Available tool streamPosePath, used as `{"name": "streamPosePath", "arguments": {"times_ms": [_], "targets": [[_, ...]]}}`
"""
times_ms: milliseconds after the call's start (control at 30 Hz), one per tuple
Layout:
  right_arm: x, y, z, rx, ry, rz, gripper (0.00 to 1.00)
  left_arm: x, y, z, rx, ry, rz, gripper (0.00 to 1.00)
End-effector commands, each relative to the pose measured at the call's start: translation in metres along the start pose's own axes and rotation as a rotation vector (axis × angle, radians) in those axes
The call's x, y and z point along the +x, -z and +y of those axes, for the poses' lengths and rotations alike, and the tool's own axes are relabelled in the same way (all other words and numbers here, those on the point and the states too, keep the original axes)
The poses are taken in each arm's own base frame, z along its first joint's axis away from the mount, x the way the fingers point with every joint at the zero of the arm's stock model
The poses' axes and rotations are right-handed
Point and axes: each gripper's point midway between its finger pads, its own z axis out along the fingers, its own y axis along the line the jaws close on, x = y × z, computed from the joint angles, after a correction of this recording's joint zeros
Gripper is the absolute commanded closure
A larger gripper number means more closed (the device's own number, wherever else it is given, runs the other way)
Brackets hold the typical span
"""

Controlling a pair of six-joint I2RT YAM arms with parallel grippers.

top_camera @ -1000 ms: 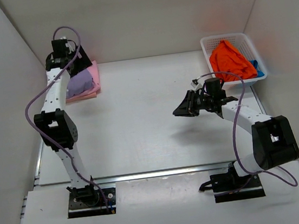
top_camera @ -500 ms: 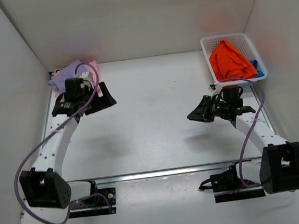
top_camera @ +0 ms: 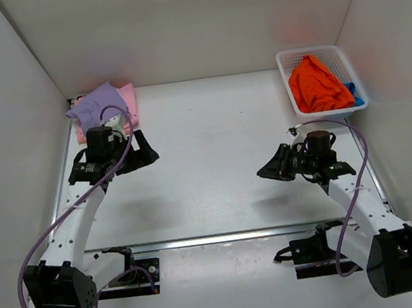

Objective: Fold and stack the t-shirts
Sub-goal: Put the neatly folded tshirt into the corner of the board with the left arm

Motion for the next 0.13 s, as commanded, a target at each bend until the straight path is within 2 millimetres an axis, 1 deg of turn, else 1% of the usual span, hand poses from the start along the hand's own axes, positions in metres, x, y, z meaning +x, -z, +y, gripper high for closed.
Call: {"name": "streamPosePath", "arguments": {"times_ms": [0, 33, 100], "targets": [[-0.0037, 0.0042, 0.0089, -0.025, 0.032, -0.039, 0.83, 0.0032, 0.0019, -0.0059, 0.025, -0.005, 0.010, 0.02], [-0.0022, 0.0046, 0.0050, -0.016, 0.015, -0.039, 0.83, 0.0053, -0.0012, -0.0053, 0.018, -0.017, 0.026, 0.01], [-0.0009, 0.0053, 0.0059, -0.022, 0.018, -0.042, 0.83, 0.0130, -0.0049, -0.0038, 0.010, -0.010, 0.052, 0.02]]}}
